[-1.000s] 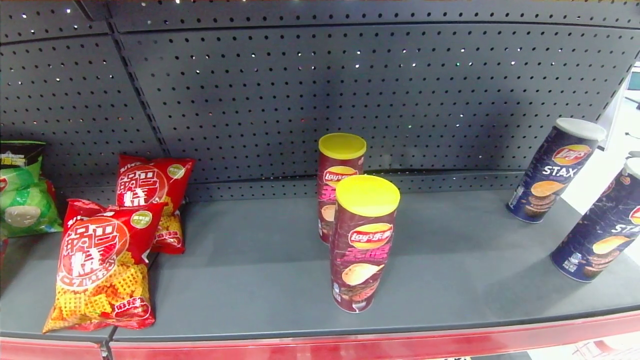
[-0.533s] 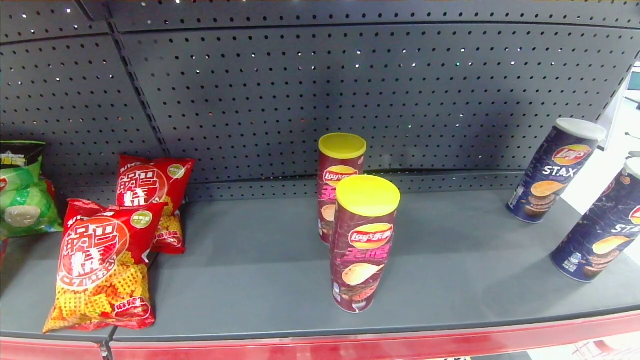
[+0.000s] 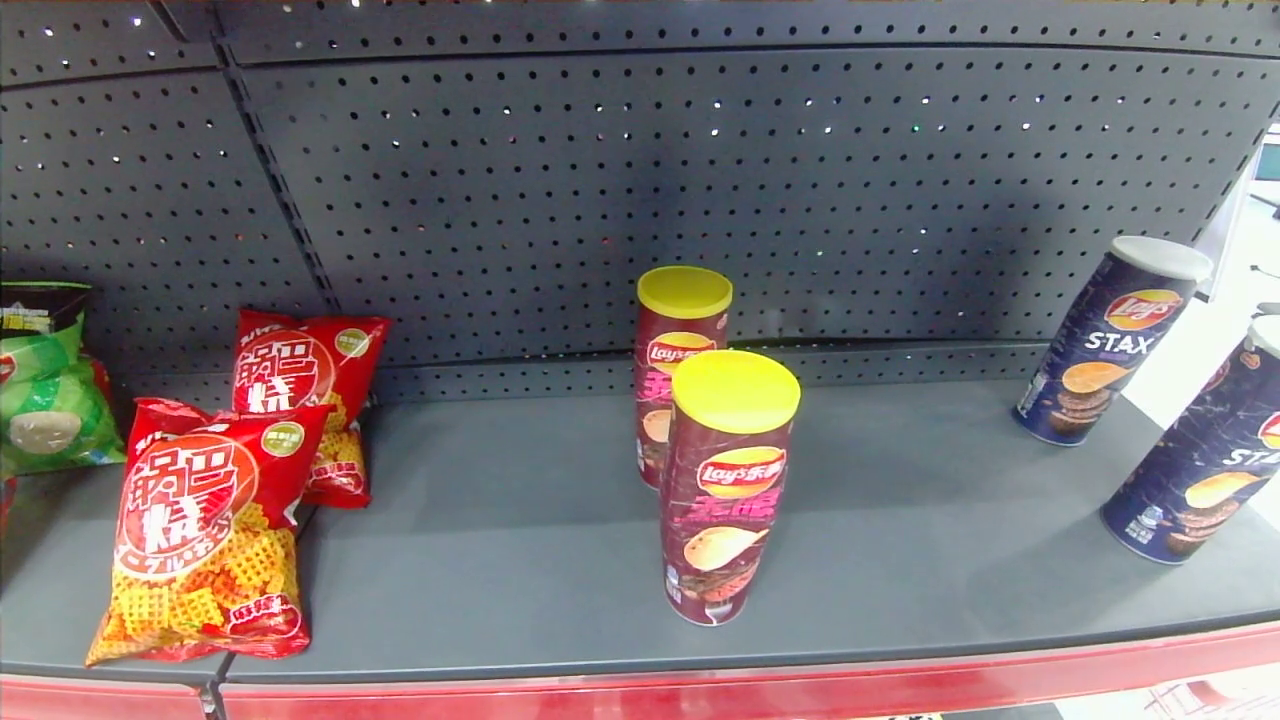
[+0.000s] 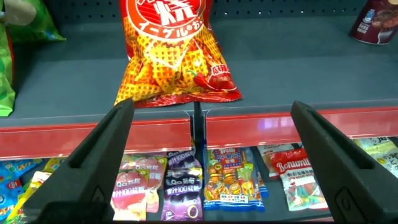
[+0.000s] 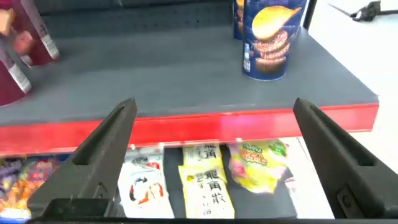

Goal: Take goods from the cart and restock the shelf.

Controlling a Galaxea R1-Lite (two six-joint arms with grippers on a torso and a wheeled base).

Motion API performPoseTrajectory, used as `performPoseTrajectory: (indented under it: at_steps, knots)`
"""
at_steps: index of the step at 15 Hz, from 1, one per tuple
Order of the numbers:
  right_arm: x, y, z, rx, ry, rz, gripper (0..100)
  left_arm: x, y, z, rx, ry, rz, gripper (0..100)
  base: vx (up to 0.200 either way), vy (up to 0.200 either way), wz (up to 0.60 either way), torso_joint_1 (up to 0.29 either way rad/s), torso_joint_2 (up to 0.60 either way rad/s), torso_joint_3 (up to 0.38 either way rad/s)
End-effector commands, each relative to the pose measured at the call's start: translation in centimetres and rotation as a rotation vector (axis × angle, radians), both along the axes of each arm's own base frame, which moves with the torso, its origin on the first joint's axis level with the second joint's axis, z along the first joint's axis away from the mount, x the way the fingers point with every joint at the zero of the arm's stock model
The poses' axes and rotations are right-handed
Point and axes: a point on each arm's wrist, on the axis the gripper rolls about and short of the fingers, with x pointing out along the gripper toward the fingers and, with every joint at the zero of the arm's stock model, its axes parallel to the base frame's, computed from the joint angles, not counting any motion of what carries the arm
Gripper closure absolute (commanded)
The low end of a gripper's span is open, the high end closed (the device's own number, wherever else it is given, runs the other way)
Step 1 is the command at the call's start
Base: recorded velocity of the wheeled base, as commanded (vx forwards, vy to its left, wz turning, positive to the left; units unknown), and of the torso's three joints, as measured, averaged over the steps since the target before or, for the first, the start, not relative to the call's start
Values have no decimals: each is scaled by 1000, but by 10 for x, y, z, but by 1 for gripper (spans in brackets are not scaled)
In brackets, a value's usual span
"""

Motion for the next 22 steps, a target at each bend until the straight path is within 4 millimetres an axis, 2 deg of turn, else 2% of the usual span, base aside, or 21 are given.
performPoseTrajectory:
  at_steps: [1, 13, 15, 17, 22]
  knots:
    - [0, 0, -1, -13, -1, -2, 0, 0, 0, 0, -1, 0, 0, 0, 0, 0, 0, 0, 0, 0]
    - [0, 1, -1, -42, 4, 47, 0, 0, 0, 0, -1, 0, 0, 0, 0, 0, 0, 0, 0, 0]
    - [0, 1, -7, -94, 61, 57, 0, 0, 0, 0, -1, 0, 0, 0, 0, 0, 0, 0, 0, 0]
    - [0, 0, -8, -6, 71, -11, 0, 0, 0, 0, -1, 0, 0, 0, 0, 0, 0, 0, 0, 0]
    - [0, -1, -8, -7, 75, -23, 0, 0, 0, 0, -1, 0, 0, 0, 0, 0, 0, 0, 0, 0]
